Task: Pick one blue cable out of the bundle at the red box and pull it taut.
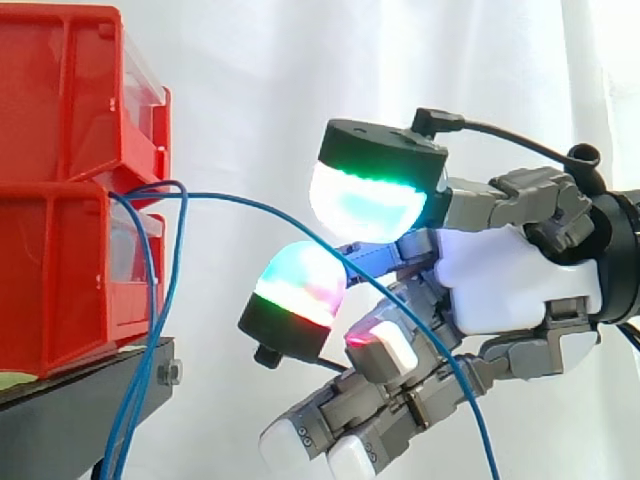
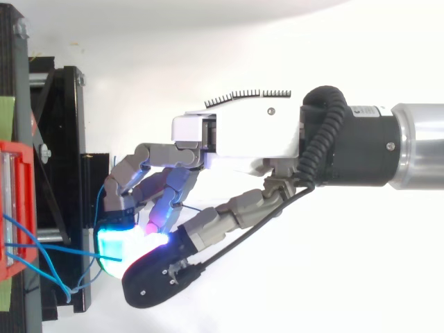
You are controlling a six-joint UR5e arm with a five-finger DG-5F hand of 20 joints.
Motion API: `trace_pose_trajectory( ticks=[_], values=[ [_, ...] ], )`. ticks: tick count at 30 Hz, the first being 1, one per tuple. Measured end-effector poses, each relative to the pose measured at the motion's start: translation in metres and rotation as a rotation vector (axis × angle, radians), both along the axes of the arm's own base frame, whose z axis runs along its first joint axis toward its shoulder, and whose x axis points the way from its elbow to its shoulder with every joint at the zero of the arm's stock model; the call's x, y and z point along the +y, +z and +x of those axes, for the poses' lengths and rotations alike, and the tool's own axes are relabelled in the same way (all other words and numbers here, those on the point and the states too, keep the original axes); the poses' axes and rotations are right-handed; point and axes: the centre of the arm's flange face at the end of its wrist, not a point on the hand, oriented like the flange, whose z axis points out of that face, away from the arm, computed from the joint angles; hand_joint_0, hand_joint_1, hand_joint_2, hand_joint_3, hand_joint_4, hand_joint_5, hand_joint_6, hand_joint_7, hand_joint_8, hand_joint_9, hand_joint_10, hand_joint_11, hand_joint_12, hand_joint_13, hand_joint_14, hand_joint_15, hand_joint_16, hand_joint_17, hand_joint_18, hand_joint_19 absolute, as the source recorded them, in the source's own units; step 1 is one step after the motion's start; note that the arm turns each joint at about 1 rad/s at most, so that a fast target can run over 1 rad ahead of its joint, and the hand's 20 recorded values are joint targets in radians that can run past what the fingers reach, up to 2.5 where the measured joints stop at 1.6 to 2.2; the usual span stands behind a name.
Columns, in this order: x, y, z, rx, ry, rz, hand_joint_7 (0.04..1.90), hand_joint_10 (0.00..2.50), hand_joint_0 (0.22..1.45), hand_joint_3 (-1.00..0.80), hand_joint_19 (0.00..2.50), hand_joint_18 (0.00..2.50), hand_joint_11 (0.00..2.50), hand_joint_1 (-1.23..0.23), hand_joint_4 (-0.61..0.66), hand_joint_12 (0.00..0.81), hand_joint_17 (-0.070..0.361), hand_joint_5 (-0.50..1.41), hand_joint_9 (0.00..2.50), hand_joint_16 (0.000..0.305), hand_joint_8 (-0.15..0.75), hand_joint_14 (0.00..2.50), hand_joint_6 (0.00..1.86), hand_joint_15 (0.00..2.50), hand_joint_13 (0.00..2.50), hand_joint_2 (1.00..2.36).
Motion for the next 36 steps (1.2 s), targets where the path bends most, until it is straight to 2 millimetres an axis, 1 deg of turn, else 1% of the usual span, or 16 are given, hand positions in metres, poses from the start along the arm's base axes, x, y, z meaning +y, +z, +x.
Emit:
trace_pose_trajectory(
  ticks=[5,8,9,10,13,16,19,29,33,34,36],
  values=[
    [0.0001,0.0000,0.0000,0.000,0.000,0.000,0.91,0.01,0.51,-0.47,0.35,0.52,0.77,-0.64,0.14,0.413,0.127,-0.11,1.09,0.056,0.426,0.01,0.87,0.21,0.53,1.00],
    [0.0004,-0.0002,0.0000,0.000,0.001,0.000,0.93,0.01,0.54,-0.43,0.36,0.53,0.78,-0.71,0.14,0.399,0.121,-0.11,1.09,0.054,0.422,0.01,0.88,0.20,0.54,1.01],
    [0.0005,-0.0002,0.0000,0.000,0.001,0.000,0.93,0.01,0.56,-0.40,0.35,0.52,0.79,-0.73,0.14,0.394,0.118,-0.11,1.10,0.053,0.416,0.01,0.88,0.21,0.54,1.01],
    [0.0005,-0.0001,0.0000,0.000,0.002,0.000,0.95,0.01,0.58,-0.33,0.36,0.53,0.79,-0.74,0.13,0.391,0.116,-0.11,1.10,0.051,0.411,0.01,0.89,0.19,0.55,1.01],
    [0.0006,-0.0001,0.0000,0.000,0.002,0.000,0.96,0.01,0.59,-0.23,0.34,0.57,0.81,-0.78,0.12,0.404,0.122,-0.10,1.12,0.054,0.419,0.01,0.90,0.20,0.58,1.01],
    [0.0008,-0.0002,0.0000,0.000,0.002,0.000,0.95,0.01,0.59,-0.15,0.32,0.60,0.80,-0.79,0.12,0.416,0.128,-0.10,1.13,0.057,0.437,0.01,0.91,0.21,0.60,1.02],
    [0.0008,-0.0002,0.0000,0.000,0.002,0.000,0.95,0.01,0.59,-0.11,0.31,0.63,0.80,-0.81,0.12,0.431,0.134,-0.09,1.15,0.059,0.452,0.00,0.91,0.20,0.62,1.01],
    [0.0006,-0.0001,0.0001,0.000,0.000,0.000,0.96,0.01,0.60,-0.10,0.30,0.64,0.88,-0.83,0.13,0.427,0.132,-0.09,1.18,0.059,0.456,0.01,0.91,0.21,0.62,1.01],
    [0.0006,-0.0001,0.0001,0.000,-0.001,0.000,1.05,0.01,0.63,-0.07,0.30,0.61,0.88,-0.86,0.10,0.407,0.122,-0.09,1.17,0.054,0.441,0.01,0.90,0.21,0.61,1.02],
    [0.0006,-0.0001,0.0001,0.000,0.000,0.000,1.10,0.01,0.64,-0.05,0.30,0.61,0.88,-0.90,0.08,0.404,0.121,-0.09,1.16,0.054,0.432,0.01,0.90,0.21,0.61,1.02],
    [0.0007,-0.0002,0.0000,0.000,0.000,0.001,1.11,0.01,0.64,-0.04,0.30,0.61,0.87,-0.90,0.06,0.404,0.121,-0.09,1.16,0.054,0.433,0.01,0.91,0.21,0.61,1.02]
  ],
)
